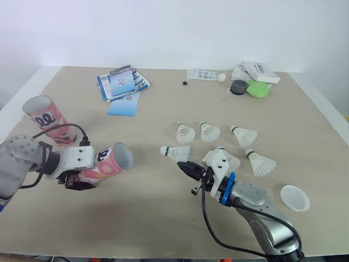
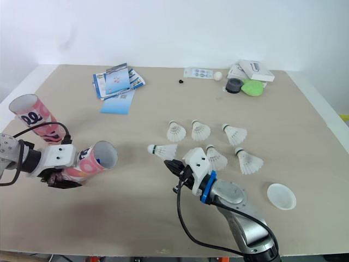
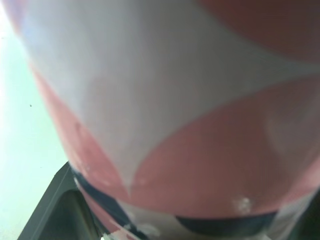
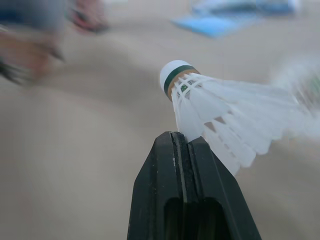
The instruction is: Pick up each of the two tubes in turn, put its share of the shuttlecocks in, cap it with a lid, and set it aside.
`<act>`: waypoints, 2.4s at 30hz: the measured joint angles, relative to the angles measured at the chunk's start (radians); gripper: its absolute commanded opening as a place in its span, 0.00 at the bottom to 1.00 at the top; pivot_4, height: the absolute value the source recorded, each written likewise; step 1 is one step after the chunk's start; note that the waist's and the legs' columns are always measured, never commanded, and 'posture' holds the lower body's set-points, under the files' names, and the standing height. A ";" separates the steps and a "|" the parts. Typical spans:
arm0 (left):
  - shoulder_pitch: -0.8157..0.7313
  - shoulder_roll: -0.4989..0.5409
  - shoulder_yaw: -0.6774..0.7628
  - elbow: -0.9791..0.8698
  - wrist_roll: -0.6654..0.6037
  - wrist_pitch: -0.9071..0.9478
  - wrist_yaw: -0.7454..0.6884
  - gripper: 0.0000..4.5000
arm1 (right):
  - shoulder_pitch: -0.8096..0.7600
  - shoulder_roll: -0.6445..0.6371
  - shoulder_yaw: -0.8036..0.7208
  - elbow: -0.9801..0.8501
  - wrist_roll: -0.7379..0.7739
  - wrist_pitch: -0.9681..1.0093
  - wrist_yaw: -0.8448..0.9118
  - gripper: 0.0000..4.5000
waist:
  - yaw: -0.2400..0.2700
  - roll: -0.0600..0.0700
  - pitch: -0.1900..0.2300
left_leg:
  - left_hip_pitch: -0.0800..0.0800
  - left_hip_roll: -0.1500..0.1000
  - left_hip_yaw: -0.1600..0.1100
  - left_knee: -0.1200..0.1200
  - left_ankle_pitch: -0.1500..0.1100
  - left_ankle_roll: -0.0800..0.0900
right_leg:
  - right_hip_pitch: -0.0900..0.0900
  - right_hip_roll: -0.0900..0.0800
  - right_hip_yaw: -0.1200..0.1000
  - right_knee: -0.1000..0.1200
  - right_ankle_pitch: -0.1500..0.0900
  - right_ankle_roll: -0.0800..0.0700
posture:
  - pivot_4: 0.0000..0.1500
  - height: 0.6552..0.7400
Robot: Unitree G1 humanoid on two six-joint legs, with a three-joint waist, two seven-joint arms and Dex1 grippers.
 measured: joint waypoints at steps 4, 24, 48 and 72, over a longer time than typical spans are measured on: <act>0.015 -0.015 0.009 -0.006 0.003 0.013 0.025 0.75 | -0.155 -0.108 0.014 0.002 -0.008 -0.047 0.136 0.03 | -0.001 0.003 0.001 | 0.002 0.000 0.001 0.004 0.001 0.001 | 0.002 -0.002 0.001 0.000 0.003 0.003 | 1.00 1.00; 0.087 -0.027 0.050 -0.118 0.035 0.109 0.080 0.75 | -0.532 -0.030 0.276 0.321 -0.301 -0.393 0.355 0.15 | -0.002 0.004 0.001 | 0.014 -0.001 0.002 0.001 0.001 0.002 | 0.010 -0.004 0.002 0.000 0.003 0.001 | 1.00 1.00; 0.078 -0.033 0.049 -0.096 0.036 0.077 0.055 0.75 | -0.196 0.221 0.079 0.281 -0.343 0.006 -0.205 0.99 | -0.002 0.005 0.001 | 0.014 -0.002 0.002 -0.005 0.001 0.002 | 0.009 -0.005 0.002 0.000 0.000 -0.001 | 1.00 1.00; 0.066 -0.046 0.048 -0.105 0.023 0.107 0.040 0.75 | -0.465 0.493 -0.168 0.699 -0.231 0.067 -0.473 0.02 | -0.004 0.005 0.001 | 0.014 -0.003 0.001 -0.009 0.001 0.002 | 0.008 -0.006 0.002 -0.001 0.000 -0.002 | 1.00 1.00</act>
